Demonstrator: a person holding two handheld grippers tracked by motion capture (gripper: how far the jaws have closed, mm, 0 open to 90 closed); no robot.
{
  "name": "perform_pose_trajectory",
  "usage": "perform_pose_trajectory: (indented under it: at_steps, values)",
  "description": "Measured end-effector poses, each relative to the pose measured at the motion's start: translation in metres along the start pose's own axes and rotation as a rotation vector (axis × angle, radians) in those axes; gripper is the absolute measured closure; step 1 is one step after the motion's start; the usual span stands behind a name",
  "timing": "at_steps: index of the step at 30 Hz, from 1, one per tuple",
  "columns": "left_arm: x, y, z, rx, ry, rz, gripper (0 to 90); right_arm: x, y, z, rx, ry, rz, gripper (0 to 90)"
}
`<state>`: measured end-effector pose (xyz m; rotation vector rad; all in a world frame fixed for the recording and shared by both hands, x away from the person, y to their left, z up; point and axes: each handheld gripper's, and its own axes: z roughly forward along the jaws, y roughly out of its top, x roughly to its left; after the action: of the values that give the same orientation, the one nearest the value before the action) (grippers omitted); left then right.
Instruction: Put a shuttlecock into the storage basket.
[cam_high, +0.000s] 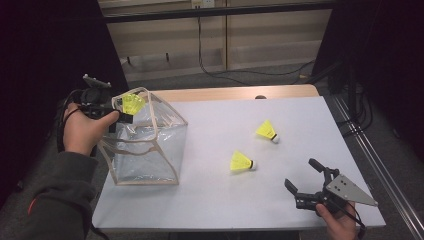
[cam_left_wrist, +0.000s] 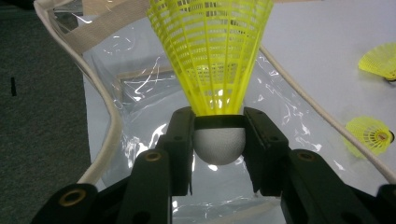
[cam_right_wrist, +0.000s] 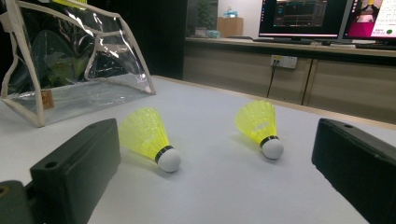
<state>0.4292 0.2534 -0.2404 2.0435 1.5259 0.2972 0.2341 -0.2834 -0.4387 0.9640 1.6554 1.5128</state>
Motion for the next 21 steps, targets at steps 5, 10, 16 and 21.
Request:
perform_pose_trajectory:
  at_steps: [5, 10, 16, 21]
  values:
    - [-0.0001, -0.0009, 0.0019, 0.000, -0.001, 0.004, 64.7, 0.0004, 0.0001, 0.0001, 0.000, 0.003, 0.000, 0.9]
    - [0.0000, -0.0014, 0.0030, 0.005, -0.003, 0.005, 64.7, 0.0006, 0.0003, -0.0002, 0.000, 0.002, -0.002, 0.9]
    - [-0.0002, -0.0020, 0.0045, -0.005, 0.001, -0.002, 64.6, 0.0004, 0.0003, -0.0003, -0.001, 0.002, 0.001, 0.9]
    - [0.0001, -0.0022, 0.0057, 0.009, 0.002, 0.001, 64.5, 0.0005, 0.0003, -0.0002, -0.001, 0.002, -0.002, 0.9]
